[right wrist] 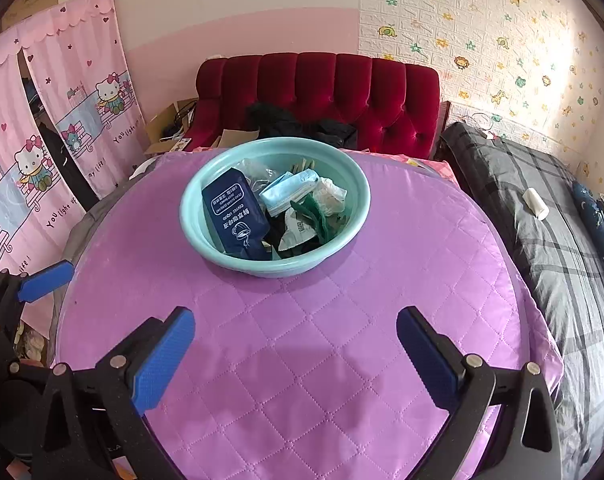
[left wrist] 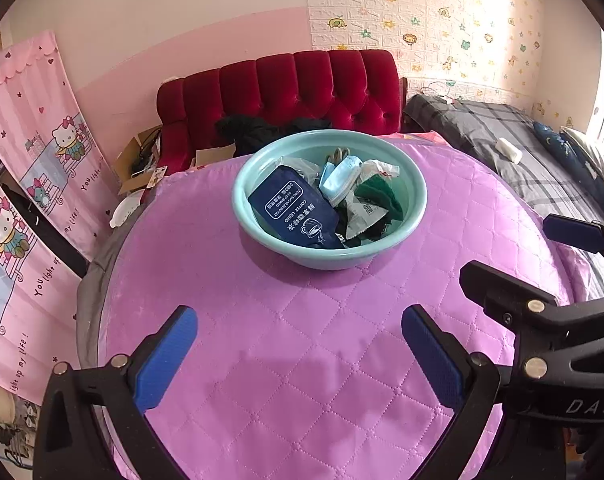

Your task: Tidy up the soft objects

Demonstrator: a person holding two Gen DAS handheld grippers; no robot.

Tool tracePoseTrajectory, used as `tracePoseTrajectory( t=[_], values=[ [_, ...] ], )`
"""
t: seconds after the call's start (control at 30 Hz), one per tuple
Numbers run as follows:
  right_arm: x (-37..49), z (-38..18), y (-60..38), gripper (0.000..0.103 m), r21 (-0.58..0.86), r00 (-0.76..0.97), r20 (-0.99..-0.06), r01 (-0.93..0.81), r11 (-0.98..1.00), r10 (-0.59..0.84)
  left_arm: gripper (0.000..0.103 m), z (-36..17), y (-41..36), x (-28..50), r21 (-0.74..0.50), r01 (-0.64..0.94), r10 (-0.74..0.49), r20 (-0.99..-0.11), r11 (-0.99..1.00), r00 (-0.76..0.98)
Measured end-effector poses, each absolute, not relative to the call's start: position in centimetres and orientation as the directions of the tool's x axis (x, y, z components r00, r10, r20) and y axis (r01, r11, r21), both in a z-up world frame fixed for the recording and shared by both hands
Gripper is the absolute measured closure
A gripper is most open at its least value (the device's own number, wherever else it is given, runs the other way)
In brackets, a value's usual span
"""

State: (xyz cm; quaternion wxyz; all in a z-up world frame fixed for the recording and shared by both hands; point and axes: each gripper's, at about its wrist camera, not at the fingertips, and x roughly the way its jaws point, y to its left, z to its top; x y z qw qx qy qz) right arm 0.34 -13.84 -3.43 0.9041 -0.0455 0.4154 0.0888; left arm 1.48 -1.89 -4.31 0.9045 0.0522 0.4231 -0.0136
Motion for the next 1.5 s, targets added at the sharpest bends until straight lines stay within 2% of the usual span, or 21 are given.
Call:
tracePoseTrajectory(
  t=[1.5],
  values=[
    [-0.08, -3.53, -13.90, 0.000, -0.004, 0.638, -0.759, -0.204, 0.979, 0.130, 0.000, -4.53, -2.03, 1.42, 0.083, 0.073, 0.019, -0.777, 0.994, 0.629]
  ],
)
